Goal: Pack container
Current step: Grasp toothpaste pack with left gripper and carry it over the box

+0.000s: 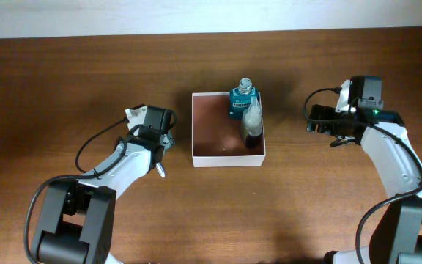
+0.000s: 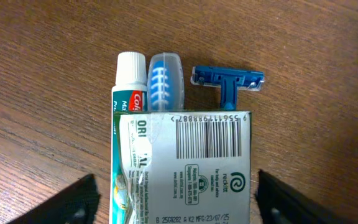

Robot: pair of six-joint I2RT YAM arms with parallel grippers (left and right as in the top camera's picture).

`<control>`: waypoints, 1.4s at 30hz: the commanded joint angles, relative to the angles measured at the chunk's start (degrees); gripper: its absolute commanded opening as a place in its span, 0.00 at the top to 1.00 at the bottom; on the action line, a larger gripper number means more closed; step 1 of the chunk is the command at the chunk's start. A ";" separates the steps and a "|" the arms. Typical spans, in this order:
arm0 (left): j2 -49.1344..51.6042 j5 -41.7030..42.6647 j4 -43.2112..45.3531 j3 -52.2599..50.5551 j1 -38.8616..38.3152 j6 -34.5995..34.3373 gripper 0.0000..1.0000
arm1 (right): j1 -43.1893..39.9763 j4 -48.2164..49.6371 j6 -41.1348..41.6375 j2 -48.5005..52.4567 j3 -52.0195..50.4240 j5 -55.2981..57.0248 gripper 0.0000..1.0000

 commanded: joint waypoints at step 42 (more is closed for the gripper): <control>-14.12 14.27 2.75 11.80 -18.69 10.40 0.59 | -0.31 -0.02 0.07 0.07 -0.22 0.28 0.01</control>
